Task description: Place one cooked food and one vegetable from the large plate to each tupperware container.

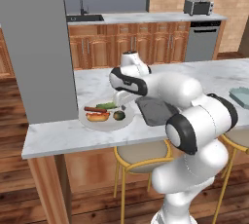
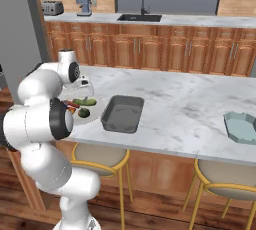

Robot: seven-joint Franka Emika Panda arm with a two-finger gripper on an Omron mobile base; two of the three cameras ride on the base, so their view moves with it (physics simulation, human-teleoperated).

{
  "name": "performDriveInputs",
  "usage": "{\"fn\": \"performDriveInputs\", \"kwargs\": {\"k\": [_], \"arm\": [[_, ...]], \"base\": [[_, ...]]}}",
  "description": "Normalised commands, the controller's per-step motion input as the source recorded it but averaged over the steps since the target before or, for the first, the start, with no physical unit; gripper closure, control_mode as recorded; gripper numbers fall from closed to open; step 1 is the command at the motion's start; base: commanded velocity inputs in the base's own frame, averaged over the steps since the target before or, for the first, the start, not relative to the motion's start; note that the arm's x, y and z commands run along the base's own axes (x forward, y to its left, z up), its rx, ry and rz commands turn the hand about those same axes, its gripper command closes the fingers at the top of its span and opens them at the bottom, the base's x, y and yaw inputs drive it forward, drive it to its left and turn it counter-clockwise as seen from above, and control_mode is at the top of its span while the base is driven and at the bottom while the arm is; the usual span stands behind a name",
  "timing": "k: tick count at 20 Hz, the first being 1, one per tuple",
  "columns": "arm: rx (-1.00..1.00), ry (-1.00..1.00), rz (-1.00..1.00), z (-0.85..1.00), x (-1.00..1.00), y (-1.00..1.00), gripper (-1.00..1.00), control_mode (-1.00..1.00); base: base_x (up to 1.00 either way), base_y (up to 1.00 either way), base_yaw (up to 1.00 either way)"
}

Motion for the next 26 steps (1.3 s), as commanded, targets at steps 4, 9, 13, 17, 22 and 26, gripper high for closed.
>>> {"fn": "performDriveInputs", "kwargs": {"k": [4,9,13,17,22,26], "arm": [[0.0,0.0,0.05,-0.27,0.19,0.11,-1.0,-1.0],[0.0,0.0,0.06,-0.37,0.1,0.13,-1.0,-1.0],[0.0,0.0,0.06,-0.5,0.16,0.0,-1.0,-1.0],[0.0,0.0,0.04,-0.35,0.24,0.0,-1.0,-1.0],[0.0,0.01,0.03,-0.05,0.23,0.0,-1.0,-1.0],[0.0,0.02,0.01,-0.01,0.38,0.0,-1.0,-1.0]], "base": [[0.0,0.0,0.0],[0.0,0.0,0.0],[0.0,0.0,0.0],[0.0,0.0,0.0],[0.0,0.0,0.0],[0.0,0.0,0.0]]}}
